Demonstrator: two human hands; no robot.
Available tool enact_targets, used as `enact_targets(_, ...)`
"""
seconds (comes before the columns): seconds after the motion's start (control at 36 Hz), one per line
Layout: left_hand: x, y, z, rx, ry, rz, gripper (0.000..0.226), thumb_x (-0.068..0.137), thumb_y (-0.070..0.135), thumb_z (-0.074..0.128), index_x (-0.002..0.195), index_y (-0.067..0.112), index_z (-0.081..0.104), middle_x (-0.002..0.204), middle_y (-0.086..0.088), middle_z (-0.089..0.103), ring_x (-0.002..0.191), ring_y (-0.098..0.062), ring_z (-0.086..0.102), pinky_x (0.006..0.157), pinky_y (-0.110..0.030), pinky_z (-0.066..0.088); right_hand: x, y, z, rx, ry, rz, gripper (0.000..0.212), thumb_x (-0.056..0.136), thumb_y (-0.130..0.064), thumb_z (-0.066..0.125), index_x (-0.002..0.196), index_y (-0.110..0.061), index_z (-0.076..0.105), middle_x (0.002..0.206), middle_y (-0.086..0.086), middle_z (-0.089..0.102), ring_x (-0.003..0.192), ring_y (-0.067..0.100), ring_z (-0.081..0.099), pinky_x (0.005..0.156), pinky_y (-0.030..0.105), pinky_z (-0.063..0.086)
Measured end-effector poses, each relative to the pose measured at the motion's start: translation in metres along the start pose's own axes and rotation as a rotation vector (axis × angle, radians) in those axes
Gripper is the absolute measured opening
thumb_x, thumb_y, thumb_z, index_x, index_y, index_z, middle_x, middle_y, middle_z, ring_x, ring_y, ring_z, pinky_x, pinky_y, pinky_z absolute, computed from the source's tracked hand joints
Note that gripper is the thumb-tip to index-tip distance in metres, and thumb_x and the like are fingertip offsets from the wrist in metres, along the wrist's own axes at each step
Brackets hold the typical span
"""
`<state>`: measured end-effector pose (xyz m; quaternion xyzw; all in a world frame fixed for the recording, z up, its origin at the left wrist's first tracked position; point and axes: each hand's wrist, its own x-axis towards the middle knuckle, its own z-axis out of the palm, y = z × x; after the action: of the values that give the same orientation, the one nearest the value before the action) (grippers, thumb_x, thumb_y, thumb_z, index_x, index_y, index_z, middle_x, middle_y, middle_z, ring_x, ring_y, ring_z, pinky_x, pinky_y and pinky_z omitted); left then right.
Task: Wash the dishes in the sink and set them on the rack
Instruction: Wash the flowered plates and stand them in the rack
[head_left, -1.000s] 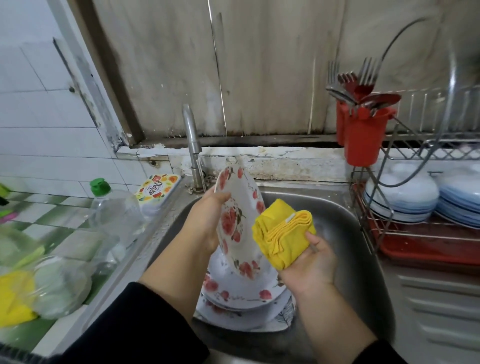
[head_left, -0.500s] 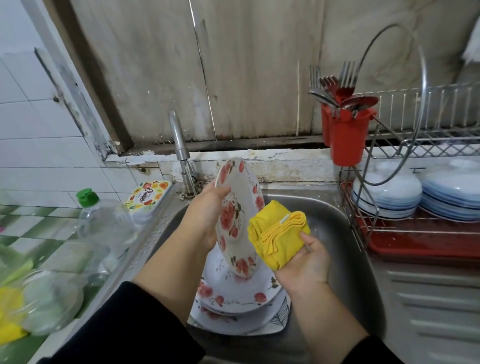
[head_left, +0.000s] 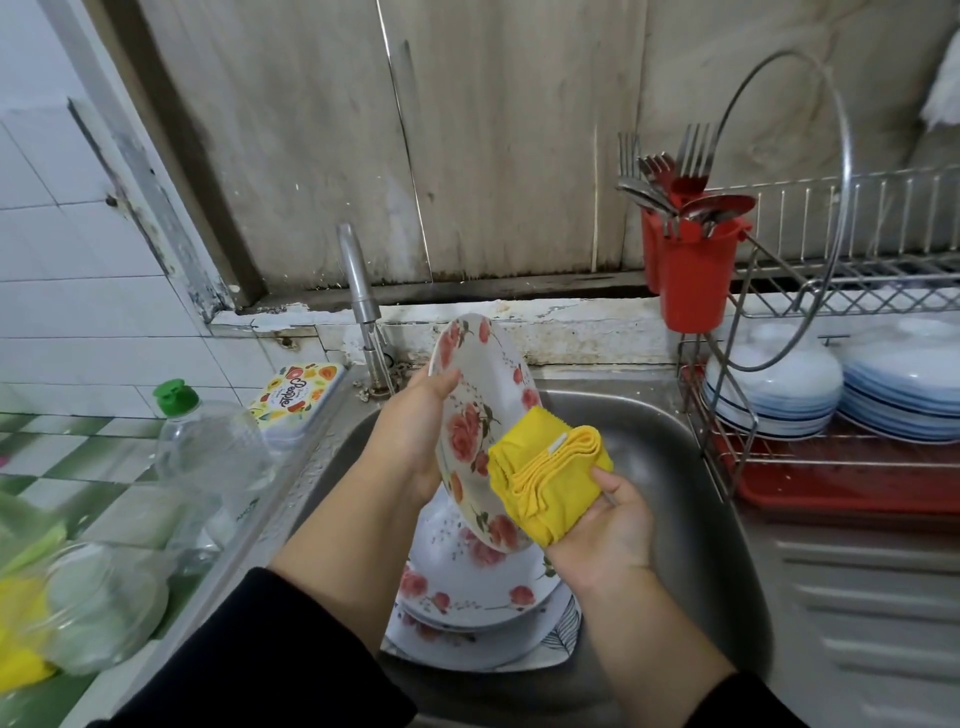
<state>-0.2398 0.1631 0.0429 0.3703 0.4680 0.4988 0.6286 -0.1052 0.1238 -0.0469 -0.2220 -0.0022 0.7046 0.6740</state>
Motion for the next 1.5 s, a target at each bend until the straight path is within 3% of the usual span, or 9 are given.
enact_targets(0.31, -0.015, -0.034, -0.012, -0.384, -0.095, -0.052, 0.039, 0.099, 0.025, 0.037, 0.094, 0.005, 0.071, 0.1, -0.02, 0.071, 0.089, -0.034, 0.068, 0.083, -0.047, 0.048, -0.002, -0.047, 0.024, -0.188, -0.274, -0.238, 0.077, 0.026, -0.022, 0.089, 0.1, -0.01, 0.073, 0.107, 0.012, 0.071, 0.098, 0.028, 0.067, 0.084, 0.043, 0.053)
enact_targets(0.39, -0.016, -0.05, -0.01, -0.477, -0.142, -0.095, 0.046, 0.099, 0.031, 0.036, 0.094, 0.006, 0.074, 0.104, -0.021, 0.07, 0.087, -0.034, 0.069, 0.081, -0.047, 0.049, -0.014, -0.057, 0.042, -0.887, -0.36, -0.361, 0.026, 0.073, -0.013, 0.066, 0.098, -0.016, 0.067, 0.093, 0.0, 0.071, 0.09, 0.019, 0.068, 0.073, 0.027, 0.055)
enact_targets(0.53, -0.012, -0.08, -0.013, -0.559, -0.175, -0.225, 0.058, 0.099, 0.044, 0.031, 0.112, -0.001, 0.067, 0.114, -0.024, 0.065, 0.099, -0.036, 0.066, 0.085, -0.047, 0.054, -0.006, -0.029, 0.023, -2.309, -0.615, -0.145, 0.066, 0.095, -0.032, 0.051, 0.15, -0.03, 0.015, 0.158, -0.007, 0.012, 0.145, 0.015, 0.011, 0.117, 0.03, 0.013)
enact_targets(0.78, -0.008, -0.094, -0.02, -0.582, -0.168, -0.243, 0.062, 0.098, 0.046, 0.031, 0.103, -0.002, 0.069, 0.106, -0.024, 0.068, 0.089, -0.035, 0.069, 0.084, -0.047, 0.045, -0.009, 0.002, 0.006, -2.356, -0.431, -0.117, 0.073, 0.09, -0.061, 0.042, 0.151, -0.035, 0.011, 0.157, -0.012, -0.013, 0.145, 0.012, -0.013, 0.119, 0.043, -0.002)
enact_targets(0.97, -0.015, -0.098, -0.012, -0.509, -0.207, -0.225, 0.059, 0.098, 0.049, 0.024, 0.12, 0.007, 0.059, 0.119, -0.018, 0.065, 0.107, -0.032, 0.063, 0.089, -0.046, 0.046, 0.021, 0.004, 0.023, -2.526, 0.05, -0.232, 0.083, 0.092, -0.062, 0.026, 0.151, -0.016, -0.01, 0.155, 0.011, -0.026, 0.143, 0.031, -0.023, 0.113, 0.054, -0.007)
enact_targets(1.14, -0.014, -0.095, -0.019, -0.536, -0.107, -0.17, 0.056, 0.099, 0.046, 0.027, 0.104, 0.005, 0.065, 0.098, -0.018, 0.072, 0.084, -0.03, 0.071, 0.077, -0.043, 0.046, -0.001, 0.001, 0.018, -2.257, -0.561, -0.174, 0.059, 0.099, -0.035, 0.038, 0.152, -0.024, 0.014, 0.159, -0.004, -0.002, 0.147, 0.015, 0.0, 0.118, 0.036, 0.005)
enact_targets(1.19, -0.013, -0.097, -0.016, -0.508, -0.044, -0.168, 0.053, 0.099, 0.046, 0.031, 0.101, 0.007, 0.066, 0.095, -0.017, 0.072, 0.082, -0.031, 0.071, 0.075, -0.043, 0.049, -0.016, -0.022, 0.017, -2.294, -0.57, -0.016, 0.061, 0.092, -0.043, 0.039, 0.15, -0.029, 0.024, 0.156, -0.007, 0.021, 0.127, 0.009, 0.043, 0.099, 0.021, 0.032)
enact_targets(1.31, -0.011, -0.096, -0.014, -0.507, 0.053, -0.129, 0.041, 0.1, 0.042, 0.035, 0.097, 0.015, 0.066, 0.084, -0.009, 0.074, 0.083, -0.029, 0.068, 0.073, -0.043, 0.052, -0.022, -0.07, 0.017, -2.652, -0.468, -0.068, 0.07, 0.075, -0.057, 0.034, 0.126, -0.016, 0.058, 0.133, 0.002, 0.056, 0.102, 0.017, 0.056, 0.083, 0.027, 0.045)
enact_targets(1.5, -0.011, -0.095, -0.014, -0.417, -0.028, -0.161, 0.043, 0.101, 0.042, 0.031, 0.101, 0.015, 0.065, 0.089, -0.009, 0.074, 0.088, -0.028, 0.068, 0.078, -0.043, 0.052, 0.033, -0.052, 0.011, -2.869, -0.331, -0.264, 0.069, 0.092, -0.052, 0.01, 0.152, -0.02, 0.007, 0.159, 0.003, -0.015, 0.146, 0.02, -0.012, 0.116, 0.041, -0.006)
